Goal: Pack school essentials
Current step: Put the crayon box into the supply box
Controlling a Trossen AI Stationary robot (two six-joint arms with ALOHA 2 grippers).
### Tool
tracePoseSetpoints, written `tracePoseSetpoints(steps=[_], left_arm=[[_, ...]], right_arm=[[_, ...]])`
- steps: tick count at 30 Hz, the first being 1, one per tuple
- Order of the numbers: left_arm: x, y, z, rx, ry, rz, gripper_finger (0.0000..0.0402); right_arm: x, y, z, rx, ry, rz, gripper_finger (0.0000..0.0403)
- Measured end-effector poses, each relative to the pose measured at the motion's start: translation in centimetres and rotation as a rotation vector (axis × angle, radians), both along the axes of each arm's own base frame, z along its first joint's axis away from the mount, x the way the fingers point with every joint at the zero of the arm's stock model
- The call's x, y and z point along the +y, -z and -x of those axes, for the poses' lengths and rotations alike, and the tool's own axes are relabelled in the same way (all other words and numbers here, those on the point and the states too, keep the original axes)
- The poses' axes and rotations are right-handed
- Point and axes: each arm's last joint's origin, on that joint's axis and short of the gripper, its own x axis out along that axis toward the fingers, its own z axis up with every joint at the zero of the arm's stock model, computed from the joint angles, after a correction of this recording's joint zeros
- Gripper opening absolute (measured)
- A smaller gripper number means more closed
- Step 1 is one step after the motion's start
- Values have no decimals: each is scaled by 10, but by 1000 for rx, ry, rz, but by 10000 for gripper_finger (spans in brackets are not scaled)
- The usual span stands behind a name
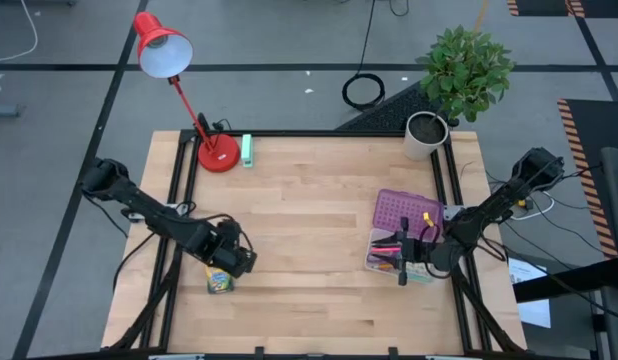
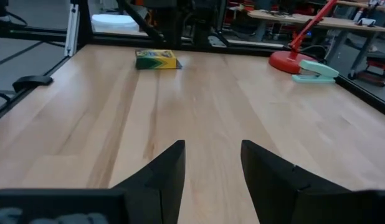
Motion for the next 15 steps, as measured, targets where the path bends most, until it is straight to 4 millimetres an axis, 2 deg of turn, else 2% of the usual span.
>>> tracePoseSetpoints(steps=[15], left_arm=[[-15, 2, 23, 93, -178, -26, 393]], right_arm=[[3, 0, 0, 16, -91, -32, 148]])
